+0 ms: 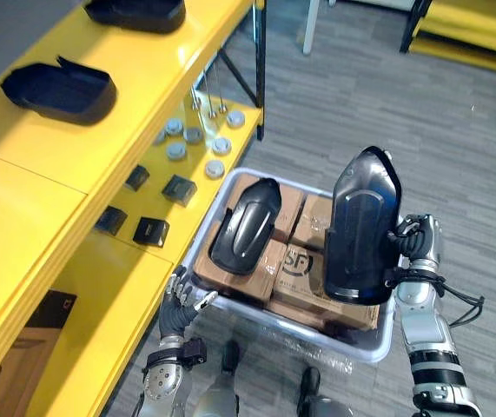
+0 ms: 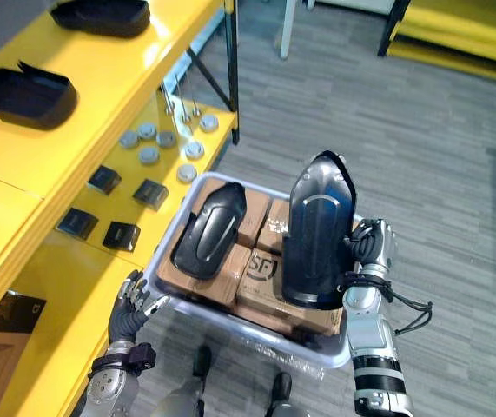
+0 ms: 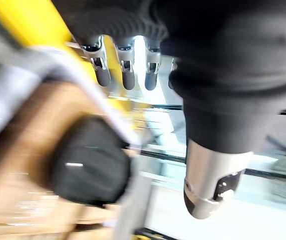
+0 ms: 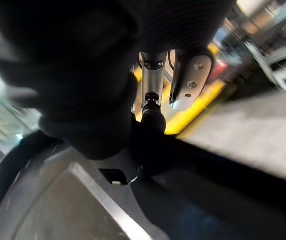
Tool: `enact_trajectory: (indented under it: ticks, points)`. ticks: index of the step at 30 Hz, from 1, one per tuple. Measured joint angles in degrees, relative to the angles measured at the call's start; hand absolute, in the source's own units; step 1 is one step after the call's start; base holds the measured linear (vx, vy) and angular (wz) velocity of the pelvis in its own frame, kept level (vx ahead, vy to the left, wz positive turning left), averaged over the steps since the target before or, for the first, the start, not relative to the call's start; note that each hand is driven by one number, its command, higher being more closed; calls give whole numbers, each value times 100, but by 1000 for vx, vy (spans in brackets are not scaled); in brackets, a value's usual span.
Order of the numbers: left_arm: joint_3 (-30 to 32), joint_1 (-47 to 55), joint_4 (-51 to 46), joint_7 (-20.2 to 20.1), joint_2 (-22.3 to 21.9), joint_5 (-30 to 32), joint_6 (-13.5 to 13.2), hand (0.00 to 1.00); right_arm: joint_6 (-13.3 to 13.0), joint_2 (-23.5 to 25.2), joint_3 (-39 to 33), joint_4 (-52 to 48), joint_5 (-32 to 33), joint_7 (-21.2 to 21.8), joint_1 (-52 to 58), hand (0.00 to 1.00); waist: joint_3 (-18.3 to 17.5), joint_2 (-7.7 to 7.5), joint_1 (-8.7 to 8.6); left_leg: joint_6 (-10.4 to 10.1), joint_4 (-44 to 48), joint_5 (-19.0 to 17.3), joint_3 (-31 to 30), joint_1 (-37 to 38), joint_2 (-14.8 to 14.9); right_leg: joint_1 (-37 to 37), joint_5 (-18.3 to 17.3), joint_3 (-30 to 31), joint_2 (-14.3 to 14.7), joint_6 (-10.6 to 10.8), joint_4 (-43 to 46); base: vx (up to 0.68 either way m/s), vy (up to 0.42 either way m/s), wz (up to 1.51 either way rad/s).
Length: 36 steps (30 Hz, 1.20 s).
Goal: Walk over and take plastic housings, then place them on the shelf
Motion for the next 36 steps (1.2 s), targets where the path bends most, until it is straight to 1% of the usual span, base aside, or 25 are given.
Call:
enact_trajectory:
  ticks: [2, 4, 5, 7, 9, 11, 14, 17, 20, 23, 27, 30, 34, 35, 36]
  points:
    - [-47, -22, -241, 63, -30, 105, 0, 0, -26, -2, -14, -307, -183, -4, 48, 100, -178, 3, -19, 0, -1, 0, -2, 67, -12, 76, -14, -8, -23, 33, -24, 0, 0, 0]
    - [-130, -111, -373, 56, -17, 34, 0, 0, -73, -9, 5, -451, -219, -9, 52, 100, -299, 7, -35, 0, -19, -1, 3, 175, -23, 186, -37, -6, -40, 67, -24, -24, -7, 0]
    - [-309, -192, -386, 37, 34, -159, 0, 0, -81, -14, 31, -501, -236, -9, 52, 100, -437, 9, -37, -1, -27, -2, 4, 183, -33, 192, -39, -8, -40, 70, -24, -58, -8, -1]
    - [-685, -366, -384, -178, 135, -697, 6, 0, -116, -70, 197, -607, -241, -8, 51, 100, -536, 8, -49, -1, -29, -2, 10, 247, -32, 256, -37, -6, -37, 74, -22, -59, -7, -2]
    - [-1151, -586, -375, -474, 223, -1304, 61, 0, -168, -64, 478, -767, -246, 12, 51, 100, -716, 16, -95, 10, -31, 8, 37, 273, -32, 269, -23, -1, -39, 92, -24, -57, -6, -5]
    - [-1436, -817, -304, -648, 249, -1632, 145, 0, -223, -59, 694, -978, -266, 38, 47, 100, -776, 12, -139, 29, -32, 27, 49, 293, -32, 284, 1, 4, -40, 93, -29, -38, 1, -3]
    - [-1756, -1161, -17, -754, 268, -2027, 287, 0, -307, -40, 1061, -1150, -365, 59, 40, 100, -894, 8, -182, 28, -34, 52, 82, 345, -34, 331, 41, 24, -44, 97, -65, -32, 3, -5]
    - [-1949, -1435, 281, -735, 281, -2404, 348, 0, -335, 97, 1234, -1202, -366, 67, 6, 100, -988, 13, -184, 31, -36, 96, 92, 339, -31, 342, 106, 34, -33, 96, -124, -18, 2, -2]
    - [-2119, -1579, 510, -701, 278, -2610, 368, 0, -335, 233, 1433, -1202, -364, 71, -22, 100, -1044, 12, -193, 33, -37, 119, 98, 342, -31, 341, 130, 41, -33, 95, -125, -42, 3, -2]
    - [-2285, -1706, 726, -591, 276, -2656, 426, 0, -338, 405, 1785, -1202, -362, 77, -169, 100, -1074, 13, -227, 30, -39, 134, 116, 341, -18, 331, 158, 59, -23, 85, -135, -42, 0, -3]
    - [-2364, -1885, 1044, -472, 256, -2673, 467, 0, -374, 615, 2230, -1201, -356, 94, -201, 100, -1169, 10, -217, 32, -41, 137, 141, 335, -7, 343, 225, 91, 0, 67, -241, -29, -1, -4]
    - [-2436, -2067, 1252, -330, 251, -2671, 471, 0, -377, 718, 2450, -1199, -341, 101, -201, 100, -1179, 8, -210, 44, -41, 148, 176, 337, -7, 337, 258, 137, 1, 72, -256, -19, 0, -6]
    - [-2524, -2190, 1482, -160, 202, -2682, 482, 0, -379, 836, 2547, -1179, -331, 105, -201, 100, -1235, -3, -220, 51, -42, 163, 205, 334, -7, 345, 307, 161, -1, 78, -318, -2, 1, -4]
    - [-2524, -2193, 1512, -113, 190, -2718, 481, 100, -379, 832, 2602, -1176, -331, 102, -201, 100, -1254, -8, -225, 52, -42, 170, 207, 335, -7, 344, 308, 163, -1, 78, -317, 0, 0, 0]
    - [-2527, -2194, 1526, -78, 181, -2731, 481, 100, -379, 838, 2617, -1173, -331, 99, -201, 100, -1267, -10, -227, 48, -43, 182, 207, 335, -7, 342, 309, 164, 1, 76, -316, 0, 0, 0]
